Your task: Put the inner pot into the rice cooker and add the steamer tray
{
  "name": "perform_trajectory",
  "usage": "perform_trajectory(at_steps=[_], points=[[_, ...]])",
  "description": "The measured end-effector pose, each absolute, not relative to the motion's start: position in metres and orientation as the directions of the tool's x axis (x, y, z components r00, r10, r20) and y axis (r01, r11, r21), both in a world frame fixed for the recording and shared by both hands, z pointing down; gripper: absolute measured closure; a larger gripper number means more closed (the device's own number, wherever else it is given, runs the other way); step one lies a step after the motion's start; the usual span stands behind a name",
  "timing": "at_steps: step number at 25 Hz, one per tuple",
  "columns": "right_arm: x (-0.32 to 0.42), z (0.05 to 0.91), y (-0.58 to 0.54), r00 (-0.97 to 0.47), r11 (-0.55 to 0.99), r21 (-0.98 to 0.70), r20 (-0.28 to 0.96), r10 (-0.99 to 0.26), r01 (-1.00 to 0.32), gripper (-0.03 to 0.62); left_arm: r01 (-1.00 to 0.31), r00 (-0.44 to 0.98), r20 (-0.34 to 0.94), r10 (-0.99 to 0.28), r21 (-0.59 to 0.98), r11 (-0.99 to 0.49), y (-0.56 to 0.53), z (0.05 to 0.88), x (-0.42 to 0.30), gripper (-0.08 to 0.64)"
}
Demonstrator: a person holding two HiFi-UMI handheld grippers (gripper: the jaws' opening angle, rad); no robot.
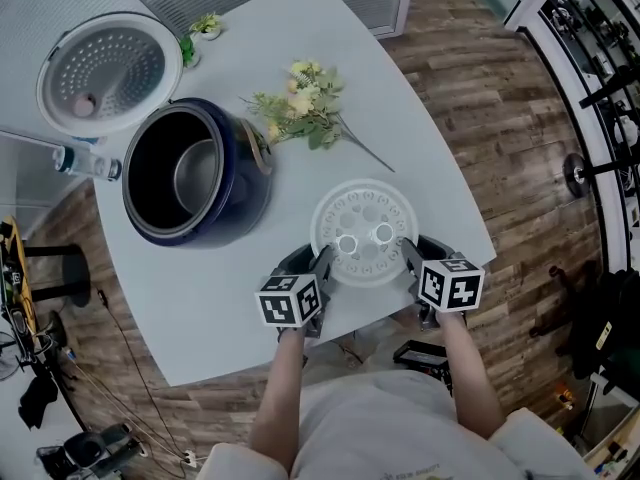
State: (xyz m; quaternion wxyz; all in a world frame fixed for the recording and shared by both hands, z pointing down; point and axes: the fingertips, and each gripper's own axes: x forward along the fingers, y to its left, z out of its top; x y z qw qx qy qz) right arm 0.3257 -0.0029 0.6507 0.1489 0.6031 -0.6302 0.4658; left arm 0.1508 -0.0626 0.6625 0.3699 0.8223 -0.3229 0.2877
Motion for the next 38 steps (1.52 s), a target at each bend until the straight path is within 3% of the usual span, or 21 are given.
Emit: perform_trajectory(at_steps=[14, 23, 38], points=[[0.323, 0.641, -0.007, -0.254, -0.133, -0.429, 0.727, -0.638, -0.894, 0.486, -0.746, 0.629, 0.706, -0.326, 0.43, -0.509, -0.067, 0.653, 0.148, 0.445], [0.326, 0.604, -0.018, -0.3, -0.154, -0.582, 0.606, -0.736, -0.798, 0.514, -0.741, 0.646, 0.665, -0.374, 0.43, -0.516, -0.075, 0.62, 0.146, 0.446], [0.327, 0.552, -0.03, -0.271, -0.111, -0.61, 0.497, -0.824, -0.785, 0.52, -0.728, 0.666, 0.595, -0.45, 0.385, -0.568, -0.09, 0.559, 0.148, 0.454]])
